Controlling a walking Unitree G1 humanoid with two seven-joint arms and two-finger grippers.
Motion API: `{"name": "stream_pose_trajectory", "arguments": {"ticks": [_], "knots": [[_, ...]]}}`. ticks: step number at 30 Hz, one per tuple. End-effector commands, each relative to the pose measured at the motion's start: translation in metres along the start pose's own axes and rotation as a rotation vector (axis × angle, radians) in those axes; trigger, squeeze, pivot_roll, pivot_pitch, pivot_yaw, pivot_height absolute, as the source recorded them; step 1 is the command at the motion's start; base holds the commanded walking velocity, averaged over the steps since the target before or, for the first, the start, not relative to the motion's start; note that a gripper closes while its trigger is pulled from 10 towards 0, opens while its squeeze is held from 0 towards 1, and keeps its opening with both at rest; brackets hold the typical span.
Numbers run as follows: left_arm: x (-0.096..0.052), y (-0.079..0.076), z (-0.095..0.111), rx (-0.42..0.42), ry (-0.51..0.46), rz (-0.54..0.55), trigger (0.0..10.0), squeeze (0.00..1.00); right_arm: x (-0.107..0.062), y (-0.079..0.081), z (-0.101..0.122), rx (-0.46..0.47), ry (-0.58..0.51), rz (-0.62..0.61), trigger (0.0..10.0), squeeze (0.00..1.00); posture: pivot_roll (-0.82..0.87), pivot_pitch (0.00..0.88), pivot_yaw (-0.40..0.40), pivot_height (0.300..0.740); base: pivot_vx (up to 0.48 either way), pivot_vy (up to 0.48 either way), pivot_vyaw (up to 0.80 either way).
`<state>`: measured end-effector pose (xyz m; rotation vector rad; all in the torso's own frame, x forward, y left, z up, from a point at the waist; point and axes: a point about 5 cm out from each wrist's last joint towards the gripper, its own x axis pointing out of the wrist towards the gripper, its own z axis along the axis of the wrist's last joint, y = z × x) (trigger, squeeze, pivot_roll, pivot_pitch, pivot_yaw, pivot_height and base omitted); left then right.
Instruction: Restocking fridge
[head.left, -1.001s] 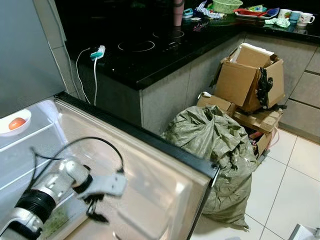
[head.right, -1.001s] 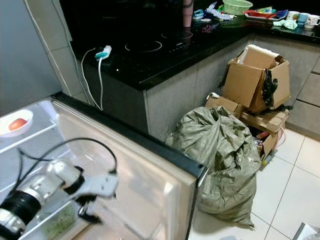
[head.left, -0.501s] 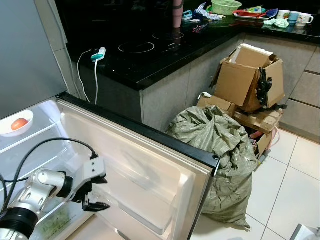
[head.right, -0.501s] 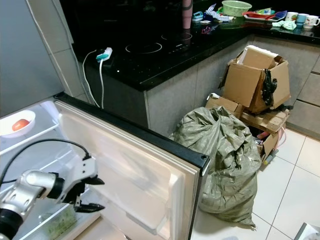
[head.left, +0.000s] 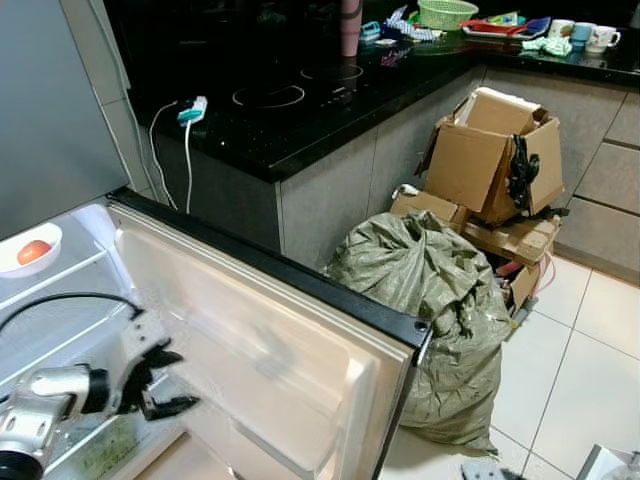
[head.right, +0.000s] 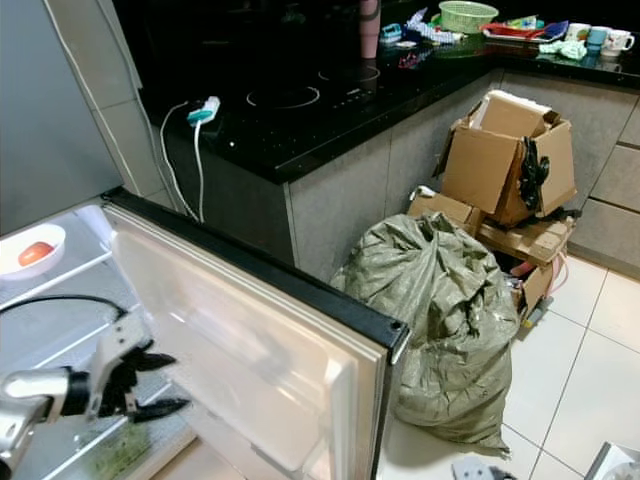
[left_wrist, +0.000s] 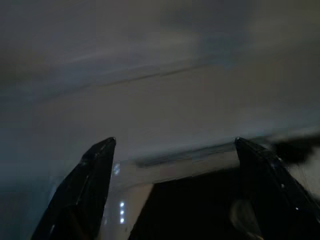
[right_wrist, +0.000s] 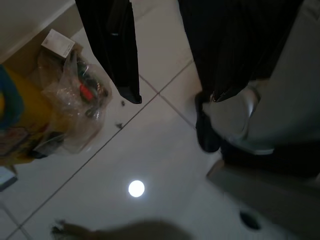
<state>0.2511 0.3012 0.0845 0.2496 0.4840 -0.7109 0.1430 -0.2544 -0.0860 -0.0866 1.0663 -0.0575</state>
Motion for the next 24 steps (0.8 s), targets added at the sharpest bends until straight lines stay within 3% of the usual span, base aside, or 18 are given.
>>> {"name": "stream_pose_trajectory", "arguments": {"ticks": [1, 11, 14, 16, 19, 21, 24], "knots": [[-0.009, 0.005, -0.006, -0.055, -0.039, 0.075, 10.0, 0.00, 0.000, -0.003, 0.007, 0.025, -0.031, -0.013, 10.0, 0.00, -0.05, 0.020, 0.012, 0.740, 0.000, 0.000, 0.00], [-0.027, 0.009, -0.006, -0.168, -0.184, 0.160, 10.0, 0.00, 0.001, -0.004, 0.015, 0.022, -0.056, -0.015, 10.0, 0.00, -0.04, 0.018, 0.010, 0.740, 0.000, 0.000, 0.00], [-0.032, 0.010, -0.007, -0.235, -0.264, 0.194, 10.0, 0.00, 0.001, -0.003, 0.018, 0.029, -0.071, -0.008, 10.0, 0.00, -0.04, 0.018, 0.012, 0.740, 0.000, 0.000, 0.00], [-0.037, 0.010, -0.017, -0.310, -0.309, 0.251, 10.0, 0.00, 0.002, -0.003, 0.022, 0.050, -0.095, -0.008, 10.0, 0.00, -0.04, 0.018, 0.012, 0.740, 0.000, 0.000, 0.00], [-0.039, 0.010, -0.025, -0.342, -0.315, 0.290, 10.0, 0.00, 0.001, -0.005, 0.025, 0.067, -0.107, -0.016, 10.0, 0.00, -0.04, 0.018, 0.012, 0.740, 0.000, 0.000, 0.00], [-0.045, 0.012, -0.045, -0.421, -0.311, 0.419, 10.0, 0.00, 0.001, -0.011, 0.031, 0.101, -0.127, -0.046, 10.0, 0.00, -0.04, 0.018, 0.012, 0.740, 0.000, 0.000, 0.00], [-0.047, 0.011, -0.057, -0.456, -0.297, 0.485, 10.0, 0.00, 0.000, -0.014, 0.034, 0.127, -0.143, -0.058, 10.0, 0.00, -0.04, 0.022, 0.008, 0.740, 0.000, 0.000, 0.00]]}}
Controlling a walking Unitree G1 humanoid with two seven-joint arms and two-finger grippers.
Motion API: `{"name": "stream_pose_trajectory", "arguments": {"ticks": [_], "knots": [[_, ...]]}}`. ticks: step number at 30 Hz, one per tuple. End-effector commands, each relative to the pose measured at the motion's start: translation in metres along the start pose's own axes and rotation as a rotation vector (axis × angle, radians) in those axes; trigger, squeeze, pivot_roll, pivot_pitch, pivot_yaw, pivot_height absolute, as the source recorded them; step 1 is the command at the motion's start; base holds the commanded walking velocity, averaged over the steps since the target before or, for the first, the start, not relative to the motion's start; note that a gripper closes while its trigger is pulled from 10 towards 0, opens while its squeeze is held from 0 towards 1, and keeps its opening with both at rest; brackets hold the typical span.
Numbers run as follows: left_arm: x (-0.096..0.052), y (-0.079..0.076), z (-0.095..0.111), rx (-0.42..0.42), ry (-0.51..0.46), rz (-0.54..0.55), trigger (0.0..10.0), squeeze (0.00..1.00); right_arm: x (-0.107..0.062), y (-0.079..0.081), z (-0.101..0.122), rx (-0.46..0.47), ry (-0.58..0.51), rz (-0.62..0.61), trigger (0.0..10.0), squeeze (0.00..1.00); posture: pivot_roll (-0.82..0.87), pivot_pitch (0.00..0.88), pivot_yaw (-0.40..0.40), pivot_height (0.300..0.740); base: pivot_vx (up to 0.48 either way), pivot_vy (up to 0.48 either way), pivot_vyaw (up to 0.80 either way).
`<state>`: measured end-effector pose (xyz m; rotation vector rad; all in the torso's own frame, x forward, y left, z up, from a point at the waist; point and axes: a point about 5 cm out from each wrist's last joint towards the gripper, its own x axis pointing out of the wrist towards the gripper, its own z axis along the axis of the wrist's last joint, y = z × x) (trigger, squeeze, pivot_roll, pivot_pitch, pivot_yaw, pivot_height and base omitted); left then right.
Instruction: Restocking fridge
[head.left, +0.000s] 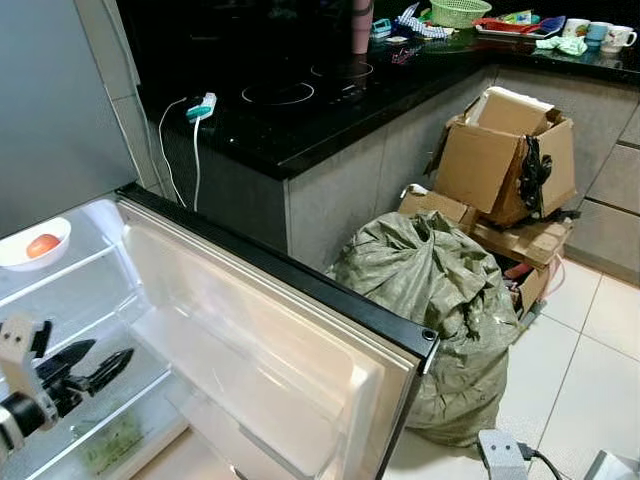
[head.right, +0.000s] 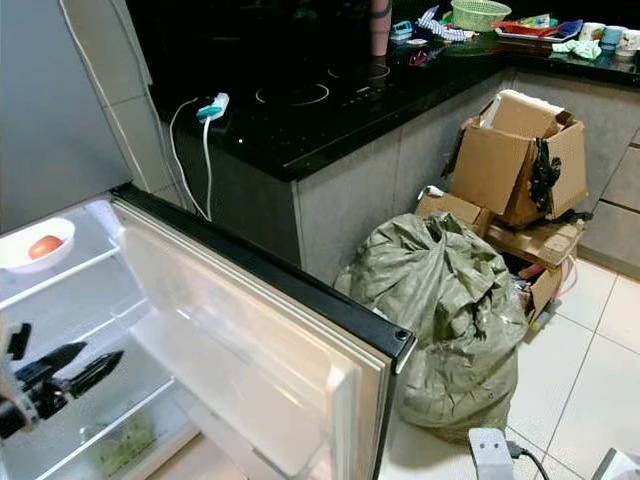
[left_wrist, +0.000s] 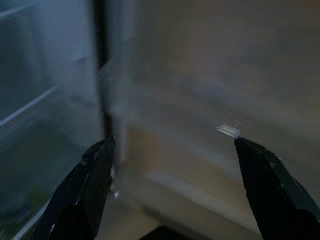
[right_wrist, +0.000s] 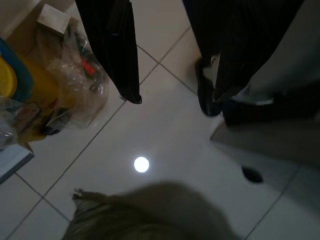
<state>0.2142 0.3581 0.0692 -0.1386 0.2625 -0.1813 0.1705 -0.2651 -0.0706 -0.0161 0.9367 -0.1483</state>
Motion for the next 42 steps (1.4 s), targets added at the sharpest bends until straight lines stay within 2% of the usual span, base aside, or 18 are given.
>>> {"name": "stream_pose_trajectory", "arguments": {"ticks": [1, 5, 6, 9, 12, 13, 15, 17, 18, 20, 21, 23, 26, 27, 32, 38, 39, 42], "knots": [[-0.008, 0.003, -0.021, -0.063, 0.016, 0.093, 10.0, 0.00, 0.000, -0.004, 0.007, 0.042, -0.035, -0.020, 10.0, 0.00, -0.04, 0.022, 0.008, 0.740, 0.000, 0.000, 0.00], [-0.019, 0.002, -0.053, -0.141, 0.081, 0.203, 10.0, 0.00, 0.001, -0.005, 0.013, 0.032, -0.046, -0.042, 10.0, 0.00, -0.04, 0.022, 0.008, 0.740, 0.000, 0.000, 0.00], [-0.019, 0.002, -0.053, -0.141, 0.081, 0.203, 10.0, 0.00, 0.001, -0.005, 0.013, 0.032, -0.046, -0.042, 10.0, 0.00, -0.04, 0.022, 0.008, 0.740, 0.000, 0.000, 0.00], [-0.027, -0.014, -0.091, -0.207, 0.174, 0.253, 10.0, 0.00, 0.002, -0.006, 0.016, -0.027, -0.045, -0.099, 10.0, 0.00, -0.04, 0.022, 0.001, 0.740, 0.000, 0.000, 0.00], [-0.030, -0.023, -0.108, -0.234, 0.225, 0.264, 10.0, 0.00, 0.002, -0.006, 0.016, -0.036, -0.046, -0.117, 10.0, 0.00, -0.04, 0.022, 0.001, 0.740, 0.000, 0.000, 0.00], [-0.035, -0.035, -0.128, -0.260, 0.299, 0.289, 10.0, 0.00, 0.002, -0.005, 0.014, -0.067, -0.028, -0.129, 10.0, 0.00, -0.04, 0.019, -0.002, 0.740, 0.000, 0.000, 0.00], [-0.035, -0.035, -0.128, -0.260, 0.299, 0.289, 10.0, 0.00, 0.002, -0.005, 0.014, -0.067, -0.028, -0.129, 10.0, 0.00, -0.04, 0.019, -0.002, 0.740, 0.000, 0.000, 0.00], [-0.047, -0.059, -0.168, -0.291, 0.476, 0.377, 10.0, 0.00, 0.001, -0.003, 0.003, -0.117, 0.016, -0.136, 10.0, 0.00, -0.04, 0.013, -0.003, 0.740, 0.000, 0.000, 0.00], [-0.047, -0.059, -0.168, -0.291, 0.476, 0.377, 10.0, 0.00, 0.001, -0.003, 0.003, -0.117, 0.016, -0.136, 10.0, 0.00, -0.04, 0.013, -0.003, 0.740, 0.000, 0.000, 0.00], [-0.063, -0.085, -0.200, -0.329, 0.638, 0.452, 10.0, 0.00, -0.002, -0.003, -0.013, -0.146, 0.063, -0.156, 10.0, 0.00, -0.04, 0.006, -0.009, 0.740, 0.000, 0.000, 0.00], [-0.063, -0.085, -0.200, -0.329, 0.638, 0.452, 10.0, 0.00, -0.002, -0.003, -0.013, -0.146, 0.063, -0.156, 10.0, 0.00, -0.04, 0.006, -0.009, 0.740, 0.000, 0.000, 0.00], [-0.073, -0.100, -0.215, -0.357, 0.719, 0.485, 10.0, 0.00, -0.005, -0.005, -0.024, -0.157, 0.095, -0.173, 10.0, 0.00, -0.05, 0.000, -0.013, 0.740, 0.000, 0.000, 0.00], [-0.080, -0.106, -0.223, -0.332, 0.785, 0.498, 10.0, 0.00, -0.006, -0.006, -0.030, -0.159, 0.116, -0.174, 10.0, 0.00, -0.05, 0.000, -0.016, 0.740, 0.000, 0.000, 0.00], [-0.087, -0.112, -0.229, -0.271, 0.851, 0.482, 10.0, 0.00, -0.008, -0.007, -0.037, -0.162, 0.145, -0.163, 10.0, 0.00, -0.05, 0.000, -0.016, 0.740, 0.000, 0.000, 0.00], [-0.091, -0.122, -0.235, -0.260, 0.903, 0.428, 10.0, 0.00, -0.010, -0.007, -0.043, -0.170, 0.174, -0.142, 10.0, 0.00, -0.05, 0.000, -0.017, 0.740, 0.000, 0.000, 0.00], [-0.081, -0.123, -0.232, -0.235, 0.890, 0.401, 10.0, 0.00, -0.008, -0.006, -0.040, -0.146, 0.164, -0.126, 10.0, 0.00, -0.05, 0.000, -0.018, 0.740, 0.000, 0.000, 0.00], [-0.072, -0.124, -0.230, -0.185, 0.893, 0.370, 10.0, 0.00, -0.007, -0.003, -0.037, -0.136, 0.156, -0.111, 10.0, 0.00, -0.05, 0.000, -0.019, 0.740, -0.270, 0.000, 0.00], [-0.066, -0.126, -0.228, -0.157, 0.893, 0.355, 10.0, 0.00, -0.006, 0.001, -0.034, -0.126, 0.147, -0.096, 10.0, 0.00, -0.05, 0.000, -0.015, 0.740, -0.270, 0.000, 0.00]]}}
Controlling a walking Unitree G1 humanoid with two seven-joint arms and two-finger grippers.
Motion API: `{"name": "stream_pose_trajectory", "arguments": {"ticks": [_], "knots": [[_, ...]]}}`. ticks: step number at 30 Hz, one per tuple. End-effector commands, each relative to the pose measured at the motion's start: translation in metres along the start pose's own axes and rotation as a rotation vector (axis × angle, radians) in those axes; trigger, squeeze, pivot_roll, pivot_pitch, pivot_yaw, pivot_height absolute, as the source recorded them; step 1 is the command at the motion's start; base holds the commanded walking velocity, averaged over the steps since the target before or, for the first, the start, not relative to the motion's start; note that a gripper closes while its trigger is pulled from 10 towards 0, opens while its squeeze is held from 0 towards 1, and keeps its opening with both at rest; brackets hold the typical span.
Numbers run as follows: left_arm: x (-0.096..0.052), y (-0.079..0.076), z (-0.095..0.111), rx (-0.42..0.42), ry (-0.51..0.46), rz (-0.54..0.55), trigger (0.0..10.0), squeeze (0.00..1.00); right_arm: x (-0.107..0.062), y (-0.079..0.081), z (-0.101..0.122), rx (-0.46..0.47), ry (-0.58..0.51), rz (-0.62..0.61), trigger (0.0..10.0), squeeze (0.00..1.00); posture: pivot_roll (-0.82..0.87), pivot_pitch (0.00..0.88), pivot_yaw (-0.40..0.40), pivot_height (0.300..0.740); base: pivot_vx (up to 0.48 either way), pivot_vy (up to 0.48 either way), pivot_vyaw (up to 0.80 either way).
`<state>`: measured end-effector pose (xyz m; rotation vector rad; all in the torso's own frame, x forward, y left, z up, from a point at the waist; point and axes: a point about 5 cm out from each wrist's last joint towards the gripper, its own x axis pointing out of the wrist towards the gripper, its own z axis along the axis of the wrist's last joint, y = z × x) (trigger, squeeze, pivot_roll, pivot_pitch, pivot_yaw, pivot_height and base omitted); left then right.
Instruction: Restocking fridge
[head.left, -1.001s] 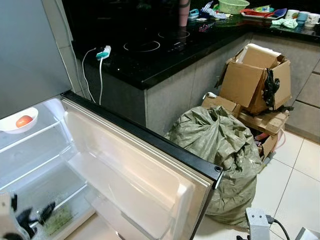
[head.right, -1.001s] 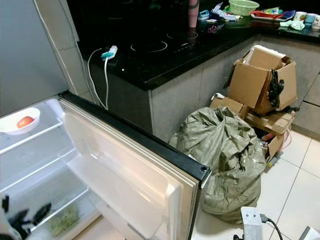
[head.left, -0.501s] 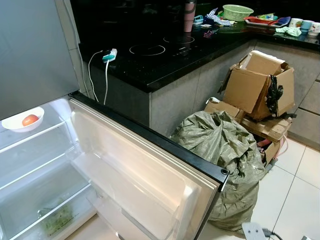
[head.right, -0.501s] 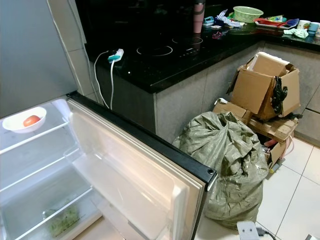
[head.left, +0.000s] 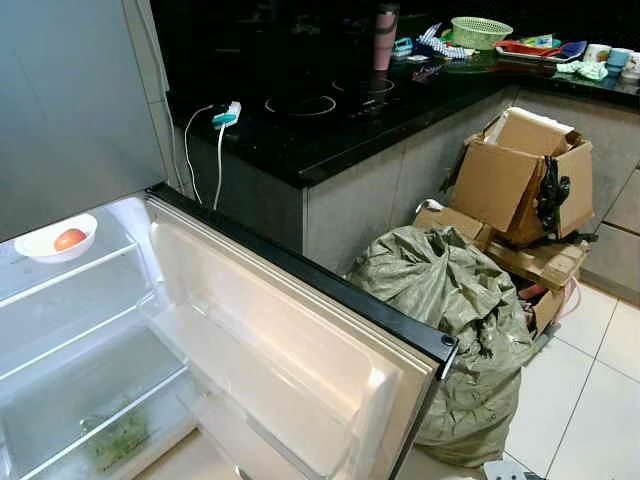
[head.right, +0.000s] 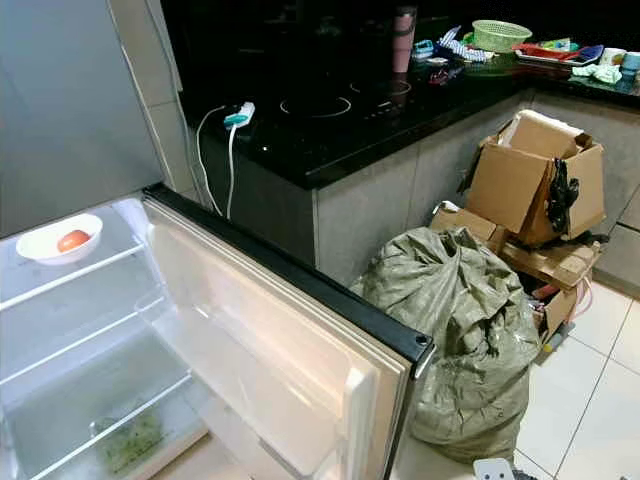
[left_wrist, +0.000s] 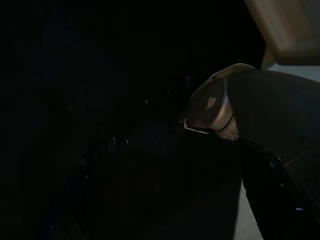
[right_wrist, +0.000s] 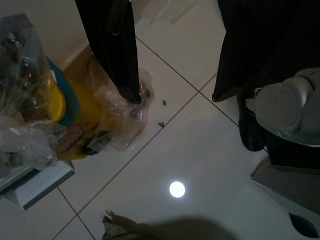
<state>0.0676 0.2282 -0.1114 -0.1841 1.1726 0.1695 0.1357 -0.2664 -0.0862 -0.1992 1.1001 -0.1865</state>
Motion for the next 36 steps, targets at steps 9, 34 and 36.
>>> {"name": "stream_pose_trajectory", "arguments": {"ticks": [9, 34, 36], "knots": [[0.004, -0.019, -0.008, 0.137, 0.071, -0.028, 10.0, 0.00, 0.001, 0.013, 0.008, 0.002, -0.016, 0.041, 10.0, 0.00, -0.05, 0.000, -0.012, 0.740, -0.381, 0.000, 0.00], [0.002, -0.013, -0.010, 0.085, 0.096, -0.050, 10.0, 0.00, 0.001, 0.014, 0.003, 0.005, -0.004, 0.063, 10.0, 0.00, -0.05, 0.000, -0.011, 0.740, -0.198, -0.091, 0.00], [0.002, -0.012, -0.010, 0.066, 0.092, -0.035, 10.0, 0.00, 0.001, 0.013, 0.003, 0.014, -0.011, 0.060, 10.0, 0.00, -0.05, 0.000, -0.011, 0.740, 0.000, -0.360, 0.00]]}}
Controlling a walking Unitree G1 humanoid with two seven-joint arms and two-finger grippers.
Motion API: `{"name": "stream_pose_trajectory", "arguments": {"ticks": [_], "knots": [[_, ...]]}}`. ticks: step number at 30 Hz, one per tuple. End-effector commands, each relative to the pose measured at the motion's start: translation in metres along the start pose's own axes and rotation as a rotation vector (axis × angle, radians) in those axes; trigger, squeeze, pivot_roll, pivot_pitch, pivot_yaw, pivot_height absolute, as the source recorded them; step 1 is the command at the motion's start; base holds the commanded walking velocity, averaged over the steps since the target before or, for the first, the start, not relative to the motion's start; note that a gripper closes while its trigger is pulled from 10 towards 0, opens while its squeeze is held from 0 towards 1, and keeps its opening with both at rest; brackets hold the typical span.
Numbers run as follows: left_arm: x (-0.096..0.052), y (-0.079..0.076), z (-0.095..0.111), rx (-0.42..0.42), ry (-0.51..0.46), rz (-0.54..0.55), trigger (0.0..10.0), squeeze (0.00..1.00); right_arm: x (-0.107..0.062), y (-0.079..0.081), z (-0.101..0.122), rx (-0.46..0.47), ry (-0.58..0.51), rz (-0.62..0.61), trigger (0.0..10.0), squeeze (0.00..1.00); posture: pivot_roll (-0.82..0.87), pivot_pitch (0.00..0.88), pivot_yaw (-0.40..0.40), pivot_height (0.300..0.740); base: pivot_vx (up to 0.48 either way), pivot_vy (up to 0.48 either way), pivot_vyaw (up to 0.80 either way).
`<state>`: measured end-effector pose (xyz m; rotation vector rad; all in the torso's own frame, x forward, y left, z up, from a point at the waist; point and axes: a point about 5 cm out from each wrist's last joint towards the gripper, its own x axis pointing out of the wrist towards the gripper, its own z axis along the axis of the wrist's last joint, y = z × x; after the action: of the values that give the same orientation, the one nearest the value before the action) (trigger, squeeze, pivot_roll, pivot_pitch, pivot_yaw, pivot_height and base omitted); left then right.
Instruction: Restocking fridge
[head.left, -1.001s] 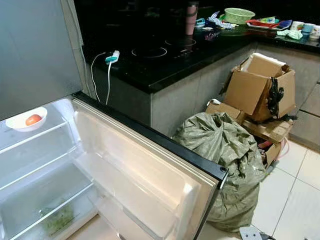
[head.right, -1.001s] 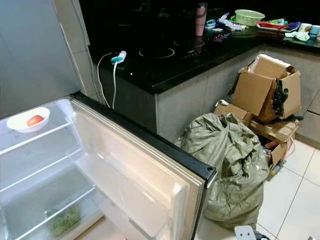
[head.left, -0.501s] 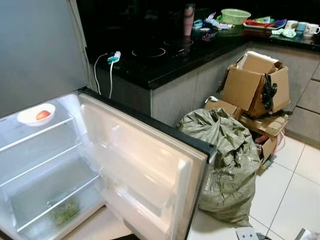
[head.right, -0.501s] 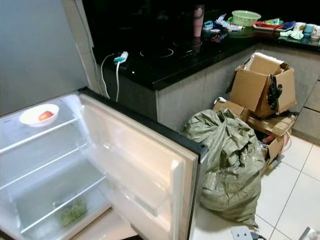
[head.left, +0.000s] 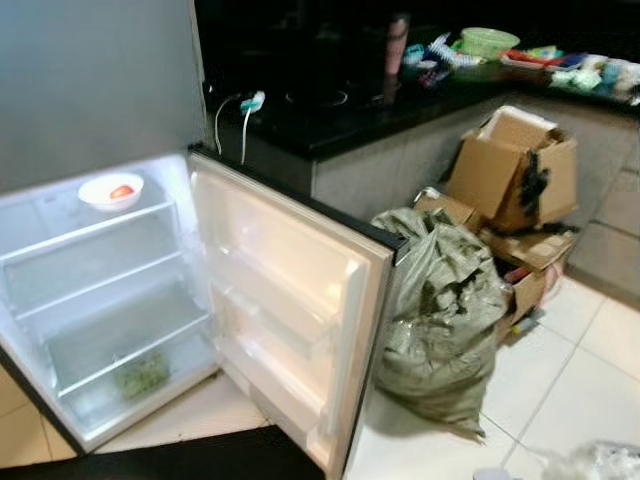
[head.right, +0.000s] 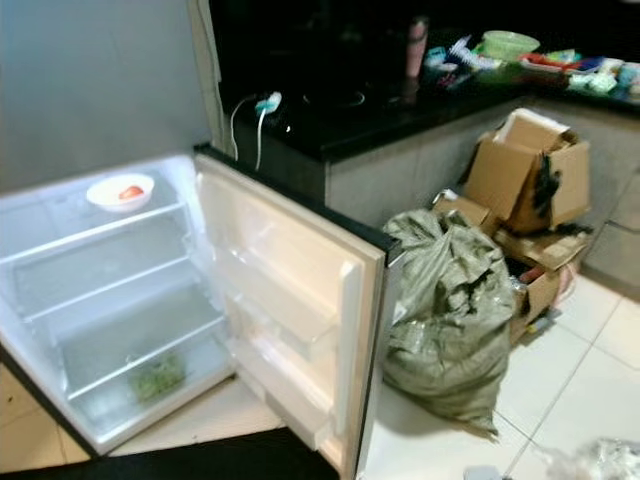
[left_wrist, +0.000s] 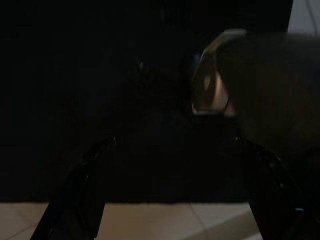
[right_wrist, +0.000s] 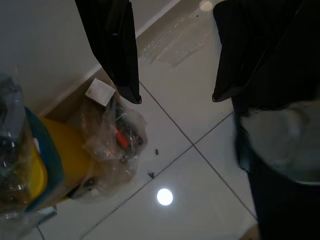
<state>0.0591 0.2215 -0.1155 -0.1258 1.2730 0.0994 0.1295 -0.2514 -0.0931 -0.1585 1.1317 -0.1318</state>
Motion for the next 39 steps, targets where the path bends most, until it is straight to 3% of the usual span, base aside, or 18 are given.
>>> {"name": "stream_pose_trajectory", "arguments": {"ticks": [1, 13, 15, 19, 20, 21, 27, 33, 35, 37, 38, 39], "knots": [[0.002, -0.007, 0.002, -0.012, -0.005, -0.014, 10.0, 0.00, 0.001, -0.003, 0.012, 0.017, -0.045, -0.007, 10.0, 0.00, -0.05, 0.000, -0.011, 0.740, 0.000, 0.000, 0.00], [0.002, -0.006, 0.005, -0.004, -0.015, -0.010, 10.0, 0.00, 0.001, -0.008, 0.035, 0.044, -0.129, -0.017, 10.0, 0.00, -0.05, 0.000, -0.009, 0.740, 0.000, 0.000, 0.00], [0.002, -0.005, 0.005, -0.003, -0.015, -0.009, 10.0, 0.00, 0.001, -0.010, 0.047, 0.078, -0.176, -0.020, 10.0, 0.00, -0.05, 0.000, -0.008, 0.740, 0.000, 0.000, 0.00], [0.002, -0.005, 0.005, 0.014, -0.014, -0.015, 10.0, 0.00, -0.007, -0.031, 0.107, 0.292, -0.420, -0.032, 10.0, 0.00, -0.05, 0.000, -0.008, 0.740, 0.000, 0.000, 0.00], [0.002, -0.005, 0.005, 0.014, -0.014, -0.015, 10.0, 0.00, -0.007, -0.031, 0.107, 0.292, -0.420, -0.032, 10.0, 0.00, -0.05, 0.000, -0.008, 0.740, 0.000, 0.000, 0.00], [0.001, -0.003, 0.005, 0.016, -0.012, -0.013, 10.0, 0.00, -0.012, -0.040, 0.124, 0.350, -0.494, -0.028, 10.0, 0.00, -0.04, 0.000, -0.009, 0.740, 0.000, 0.000, 0.00], [0.000, 0.000, 0.000, 0.026, 0.004, -0.010, 10.0, 0.00, -0.025, -0.056, 0.162, 0.441, -0.651, 0.002, 10.0, 0.00, -0.05, 0.000, -0.006, 0.740, 0.000, 0.000, 0.00], [0.000, -0.001, 0.002, 0.026, -0.005, -0.019, 10.0, 0.00, -0.032, -0.054, 0.182, 0.483, -0.735, 0.058, 10.0, 0.00, -0.04, 0.000, -0.009, 0.740, 0.000, 0.000, 0.00], [0.000, -0.001, 0.002, 0.029, -0.006, -0.020, 10.0, 0.00, -0.037, -0.042, 0.196, 0.458, -0.796, 0.168, 10.0, 0.00, -0.04, 0.000, -0.009, 0.740, 0.000, 0.000, 0.00], [0.000, -0.001, 0.002, 0.029, -0.006, -0.020, 10.0, 0.00, -0.037, -0.042, 0.196, 0.458, -0.796, 0.168, 10.0, 0.00, -0.04, 0.000, -0.009, 0.740, 0.000, 0.000, 0.00], [0.000, 0.000, 0.001, 0.029, -0.001, -0.019, 10.0, 0.00, -0.043, -0.025, 0.211, 0.382, -0.858, 0.296, 10.0, 0.00, -0.04, 0.000, -0.006, 0.740, 0.000, 0.000, 0.00], [0.000, 0.000, 0.001, 0.029, -0.001, -0.019, 10.0, 0.00, -0.043, -0.025, 0.211, 0.382, -0.858, 0.296, 10.0, 0.00, -0.04, 0.000, -0.006, 0.740, 0.000, 0.000, 0.00]]}}
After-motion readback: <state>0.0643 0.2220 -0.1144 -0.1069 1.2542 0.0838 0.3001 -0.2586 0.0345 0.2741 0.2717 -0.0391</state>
